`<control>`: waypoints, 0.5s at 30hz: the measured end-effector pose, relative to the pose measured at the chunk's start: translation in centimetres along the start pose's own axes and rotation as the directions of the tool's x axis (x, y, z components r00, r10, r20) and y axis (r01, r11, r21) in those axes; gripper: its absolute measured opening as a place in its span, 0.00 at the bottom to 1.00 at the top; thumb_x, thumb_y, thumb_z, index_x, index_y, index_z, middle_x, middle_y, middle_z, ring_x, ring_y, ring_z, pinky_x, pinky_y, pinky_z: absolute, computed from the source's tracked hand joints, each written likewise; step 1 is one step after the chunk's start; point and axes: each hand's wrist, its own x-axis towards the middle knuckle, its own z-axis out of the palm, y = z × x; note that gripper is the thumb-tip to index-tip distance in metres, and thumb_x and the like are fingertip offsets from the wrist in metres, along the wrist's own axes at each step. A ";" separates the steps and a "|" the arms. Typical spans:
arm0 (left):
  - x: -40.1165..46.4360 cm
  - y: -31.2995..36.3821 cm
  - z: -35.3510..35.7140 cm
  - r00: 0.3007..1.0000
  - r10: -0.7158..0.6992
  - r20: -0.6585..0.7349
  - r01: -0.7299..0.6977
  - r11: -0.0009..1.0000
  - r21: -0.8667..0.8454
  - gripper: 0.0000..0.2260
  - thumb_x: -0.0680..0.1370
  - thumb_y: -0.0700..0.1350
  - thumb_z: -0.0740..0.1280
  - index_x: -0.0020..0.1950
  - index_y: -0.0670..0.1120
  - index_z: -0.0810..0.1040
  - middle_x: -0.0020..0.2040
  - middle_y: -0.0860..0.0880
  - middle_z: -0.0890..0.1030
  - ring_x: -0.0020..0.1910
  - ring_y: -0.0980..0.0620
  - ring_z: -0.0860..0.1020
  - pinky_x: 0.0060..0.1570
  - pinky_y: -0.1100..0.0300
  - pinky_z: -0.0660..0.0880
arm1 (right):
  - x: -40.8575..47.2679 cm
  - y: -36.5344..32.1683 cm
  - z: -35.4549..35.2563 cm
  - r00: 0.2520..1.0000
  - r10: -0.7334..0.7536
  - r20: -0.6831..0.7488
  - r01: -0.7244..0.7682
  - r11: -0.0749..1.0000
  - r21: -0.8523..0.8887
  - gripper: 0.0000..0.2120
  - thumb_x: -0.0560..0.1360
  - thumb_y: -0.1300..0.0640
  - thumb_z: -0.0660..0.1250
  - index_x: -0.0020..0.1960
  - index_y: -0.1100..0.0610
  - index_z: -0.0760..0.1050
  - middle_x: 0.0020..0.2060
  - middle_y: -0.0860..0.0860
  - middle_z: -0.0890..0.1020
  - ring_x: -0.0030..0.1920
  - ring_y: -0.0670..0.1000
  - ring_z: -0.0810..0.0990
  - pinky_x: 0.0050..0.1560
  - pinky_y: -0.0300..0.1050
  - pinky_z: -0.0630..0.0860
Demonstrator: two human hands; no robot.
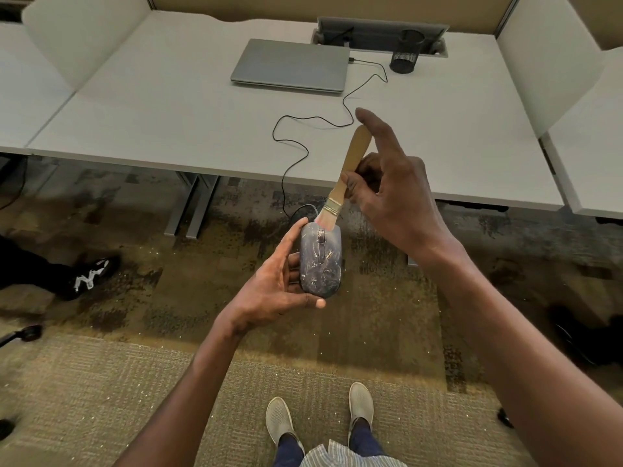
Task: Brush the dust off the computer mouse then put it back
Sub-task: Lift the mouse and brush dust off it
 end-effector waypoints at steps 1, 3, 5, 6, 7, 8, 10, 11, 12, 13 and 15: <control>0.0 0.1 0.1 1.000 0.001 -0.002 -0.001 1.000 0.000 0.57 0.67 0.28 0.78 0.81 0.64 0.50 0.72 0.44 0.74 0.68 0.45 0.78 0.64 0.45 0.78 | 0.0 -0.1 0.0 1.000 0.000 0.012 0.000 1.000 0.004 0.36 0.79 0.64 0.70 0.81 0.57 0.56 0.38 0.52 0.84 0.36 0.48 0.84 0.45 0.42 0.83; 0.0 0.1 0.2 1.000 0.004 0.003 -0.004 1.000 0.000 0.57 0.67 0.28 0.78 0.81 0.64 0.50 0.72 0.43 0.74 0.68 0.44 0.78 0.64 0.45 0.78 | -0.1 -0.3 0.1 0.999 -0.006 0.044 0.007 1.000 -0.002 0.37 0.78 0.64 0.70 0.81 0.56 0.55 0.36 0.52 0.84 0.35 0.48 0.84 0.44 0.43 0.83; 0.0 0.2 0.3 1.000 0.010 0.006 -0.010 1.000 0.005 0.57 0.67 0.28 0.78 0.81 0.65 0.50 0.72 0.42 0.74 0.67 0.44 0.79 0.63 0.44 0.78 | -0.2 -0.4 0.1 0.997 -0.006 0.083 0.008 1.000 -0.017 0.37 0.78 0.64 0.70 0.81 0.55 0.55 0.36 0.51 0.83 0.34 0.48 0.83 0.42 0.39 0.82; 0.0 0.2 0.3 1.000 0.012 0.006 -0.012 1.000 0.009 0.57 0.67 0.28 0.78 0.80 0.65 0.51 0.71 0.42 0.75 0.67 0.44 0.79 0.63 0.43 0.79 | -0.2 -0.3 0.2 0.995 -0.001 0.097 0.003 1.000 -0.029 0.37 0.79 0.64 0.70 0.82 0.55 0.55 0.36 0.51 0.83 0.33 0.47 0.82 0.41 0.36 0.81; 0.0 0.2 0.4 1.000 0.011 0.004 -0.011 1.000 0.013 0.57 0.67 0.28 0.79 0.80 0.66 0.52 0.70 0.42 0.76 0.66 0.43 0.80 0.62 0.43 0.79 | -0.3 -0.3 0.1 0.995 0.008 0.103 -0.004 0.999 -0.042 0.37 0.79 0.64 0.70 0.82 0.55 0.55 0.36 0.51 0.82 0.33 0.45 0.81 0.40 0.33 0.79; -0.1 0.1 0.4 1.000 0.010 0.003 -0.010 1.000 0.014 0.57 0.67 0.28 0.79 0.80 0.67 0.52 0.70 0.43 0.76 0.66 0.43 0.80 0.62 0.42 0.79 | -0.3 -0.2 0.1 0.995 0.017 0.097 -0.012 0.998 -0.055 0.37 0.79 0.64 0.70 0.82 0.55 0.55 0.36 0.51 0.82 0.33 0.45 0.81 0.40 0.31 0.78; -0.2 0.0 0.5 1.000 0.010 0.001 -0.010 1.000 0.013 0.57 0.67 0.28 0.79 0.80 0.67 0.52 0.69 0.44 0.77 0.66 0.43 0.80 0.61 0.42 0.79 | -0.4 -0.2 -0.1 0.998 0.019 0.057 -0.014 0.997 -0.080 0.37 0.79 0.64 0.70 0.82 0.55 0.55 0.36 0.52 0.82 0.34 0.48 0.82 0.41 0.35 0.79; -0.3 -0.1 0.5 1.000 0.010 -0.002 -0.010 1.000 0.014 0.57 0.67 0.28 0.79 0.80 0.66 0.52 0.69 0.44 0.77 0.66 0.43 0.80 0.62 0.43 0.79 | -0.4 -0.2 -0.2 0.999 0.010 0.031 -0.007 0.996 -0.092 0.37 0.79 0.64 0.70 0.82 0.55 0.55 0.36 0.53 0.82 0.34 0.49 0.82 0.43 0.37 0.80; -0.3 -0.1 0.5 1.000 0.009 -0.004 -0.009 1.000 0.013 0.57 0.67 0.28 0.79 0.80 0.66 0.52 0.69 0.45 0.77 0.66 0.44 0.80 0.62 0.43 0.79 | -0.5 -0.2 -0.3 1.000 0.001 0.008 0.000 0.995 -0.099 0.37 0.79 0.64 0.70 0.82 0.56 0.55 0.36 0.53 0.82 0.34 0.49 0.82 0.43 0.39 0.81; -0.4 -0.1 0.5 1.000 0.008 -0.007 -0.008 1.000 0.010 0.57 0.67 0.28 0.79 0.80 0.66 0.52 0.69 0.45 0.77 0.67 0.44 0.79 0.62 0.43 0.79 | -0.5 -0.3 -0.4 1.000 -0.007 -0.008 0.006 0.995 -0.097 0.37 0.79 0.64 0.70 0.82 0.56 0.55 0.36 0.53 0.82 0.34 0.49 0.82 0.43 0.40 0.81; -0.4 -0.1 0.6 1.000 0.009 -0.007 -0.009 1.000 0.006 0.57 0.67 0.28 0.79 0.80 0.66 0.52 0.70 0.44 0.76 0.67 0.44 0.79 0.63 0.43 0.78 | -0.6 -0.5 -0.4 1.000 -0.014 -0.010 0.013 0.997 -0.071 0.37 0.79 0.64 0.70 0.82 0.57 0.55 0.36 0.52 0.83 0.34 0.48 0.83 0.43 0.39 0.82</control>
